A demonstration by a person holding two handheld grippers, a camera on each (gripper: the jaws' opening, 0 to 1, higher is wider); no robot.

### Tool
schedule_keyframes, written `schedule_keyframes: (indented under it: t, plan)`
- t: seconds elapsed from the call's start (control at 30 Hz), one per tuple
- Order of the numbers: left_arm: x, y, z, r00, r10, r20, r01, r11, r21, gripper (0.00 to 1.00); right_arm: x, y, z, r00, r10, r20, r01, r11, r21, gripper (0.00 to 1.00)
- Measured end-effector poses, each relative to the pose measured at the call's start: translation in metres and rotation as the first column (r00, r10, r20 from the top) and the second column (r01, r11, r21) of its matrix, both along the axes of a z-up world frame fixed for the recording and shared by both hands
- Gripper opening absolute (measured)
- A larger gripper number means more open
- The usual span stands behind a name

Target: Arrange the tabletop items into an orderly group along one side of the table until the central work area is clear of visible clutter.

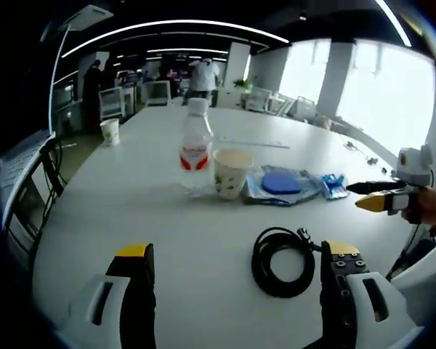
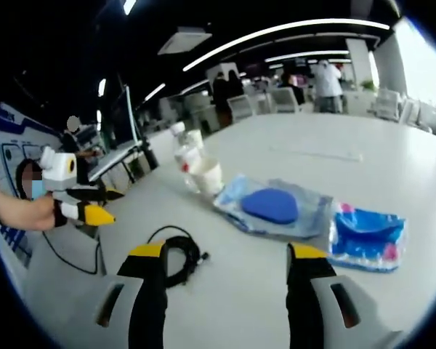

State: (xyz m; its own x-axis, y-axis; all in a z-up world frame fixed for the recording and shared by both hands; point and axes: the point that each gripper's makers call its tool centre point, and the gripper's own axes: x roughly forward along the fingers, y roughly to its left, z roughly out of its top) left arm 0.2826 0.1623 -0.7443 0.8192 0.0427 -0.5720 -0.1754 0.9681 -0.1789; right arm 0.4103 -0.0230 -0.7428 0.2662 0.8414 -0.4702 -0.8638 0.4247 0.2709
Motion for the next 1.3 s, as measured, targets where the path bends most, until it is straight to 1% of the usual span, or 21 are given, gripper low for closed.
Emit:
schedule_keyframes:
  t: [0.17,0.23,0.43,0.53,0.63,0.7,0.83,1.0,1.03,1.1,1.23,1.3]
  plan:
    - [0.001,-0.001,-0.002,1.000,0.000,-0.001,0.000,1.000,-0.011,0.91,-0.004,0.006,-0.002,1.000,0.016,-0.004,-0.016,1.000,-0.001,0.63]
    - [0.002,-0.005,-0.003,1.000,-0.002,0.005,0.002,1.000,-0.026,0.91,-0.007,0.006,-0.006,1.000,0.020,-0.012,-0.020,1.000,-0.009,0.63]
    - [0.005,-0.011,-0.009,1.000,-0.004,-0.005,0.004,0.999,-0.035,0.89,-0.014,0.009,-0.012,0.999,0.031,-0.029,-0.032,0.999,-0.020,0.63]
    - [0.005,-0.014,-0.015,1.000,-0.012,-0.016,0.011,0.999,-0.042,0.89,-0.015,0.010,-0.017,0.999,0.030,-0.046,-0.031,0.999,-0.028,0.62]
    - [0.005,-0.017,-0.023,0.999,-0.007,-0.032,0.004,0.997,-0.075,0.89,-0.015,0.011,-0.022,0.998,0.020,-0.065,-0.022,0.999,-0.035,0.62]
    - [0.005,-0.018,-0.029,0.999,-0.009,-0.043,0.005,0.997,-0.079,0.88,-0.017,0.013,-0.024,0.997,0.023,-0.072,-0.026,0.999,-0.038,0.62]
    - [0.005,-0.024,-0.034,0.998,-0.013,-0.053,0.008,0.995,-0.095,0.87,-0.022,0.020,-0.030,0.996,0.040,-0.083,-0.045,0.998,-0.052,0.61]
    - [0.005,-0.027,-0.043,0.998,-0.010,-0.068,0.001,0.992,-0.123,0.83,-0.025,0.026,-0.042,0.994,0.031,-0.106,-0.039,0.996,-0.074,0.59]
    - [0.006,-0.028,-0.044,0.998,-0.005,-0.066,-0.004,0.990,-0.141,0.82,-0.026,0.028,-0.043,0.993,0.025,-0.120,-0.033,0.997,-0.071,0.59]
    - [0.008,-0.033,-0.047,0.997,-0.008,-0.075,-0.006,0.984,-0.180,0.80,-0.029,0.032,-0.046,0.992,0.029,-0.124,-0.039,0.996,-0.075,0.59]
    - [0.010,-0.035,-0.050,0.996,-0.019,-0.082,0.005,0.985,-0.170,0.79,-0.034,0.037,-0.054,0.991,0.045,-0.125,-0.058,0.993,-0.101,0.57]
    - [0.011,-0.036,-0.052,0.996,-0.019,-0.085,0.003,0.983,-0.183,0.77,-0.036,0.038,-0.059,0.991,0.046,-0.123,-0.062,0.990,-0.125,0.56]
